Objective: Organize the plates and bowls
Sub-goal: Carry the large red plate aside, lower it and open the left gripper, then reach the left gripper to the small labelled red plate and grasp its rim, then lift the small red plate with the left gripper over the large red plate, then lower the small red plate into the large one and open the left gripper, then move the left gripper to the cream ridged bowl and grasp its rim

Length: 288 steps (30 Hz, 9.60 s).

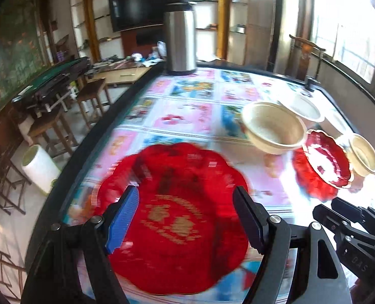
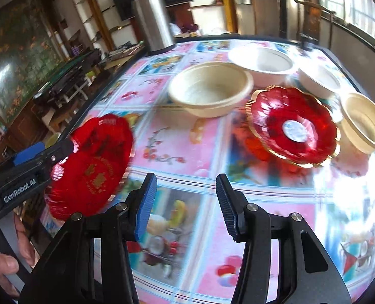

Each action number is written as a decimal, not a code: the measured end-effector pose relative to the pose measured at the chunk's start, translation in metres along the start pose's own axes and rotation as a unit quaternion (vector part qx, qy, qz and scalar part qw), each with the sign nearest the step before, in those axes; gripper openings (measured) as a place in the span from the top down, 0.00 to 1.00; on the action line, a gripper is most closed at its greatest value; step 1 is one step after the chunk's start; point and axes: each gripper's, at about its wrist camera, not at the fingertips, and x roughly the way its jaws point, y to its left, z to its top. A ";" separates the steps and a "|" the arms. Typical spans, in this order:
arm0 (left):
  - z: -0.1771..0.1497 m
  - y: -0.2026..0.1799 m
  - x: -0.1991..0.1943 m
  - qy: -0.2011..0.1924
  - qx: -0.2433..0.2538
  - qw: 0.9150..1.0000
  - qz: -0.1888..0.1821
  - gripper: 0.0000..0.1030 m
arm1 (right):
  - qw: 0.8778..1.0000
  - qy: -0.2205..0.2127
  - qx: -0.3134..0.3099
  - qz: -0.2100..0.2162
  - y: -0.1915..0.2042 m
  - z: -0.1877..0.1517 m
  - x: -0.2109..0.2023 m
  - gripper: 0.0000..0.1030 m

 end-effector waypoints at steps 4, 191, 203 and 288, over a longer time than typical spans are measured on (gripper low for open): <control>0.000 -0.032 0.005 0.006 0.015 1.000 -0.023 0.25 | 1.000 -0.003 0.024 -0.015 -0.027 0.000 -0.006 0.53; -0.030 0.072 0.051 0.059 -0.073 0.992 0.086 0.57 | 0.979 0.063 -0.192 -0.010 0.118 0.023 0.075 0.66; -0.014 0.027 0.022 0.003 -0.053 0.998 0.046 0.25 | 0.994 0.018 -0.108 0.023 0.067 0.023 0.031 0.66; 0.087 -0.099 0.168 0.126 -0.016 0.992 0.013 0.25 | 0.994 0.052 0.099 0.023 -0.112 0.137 0.138 0.55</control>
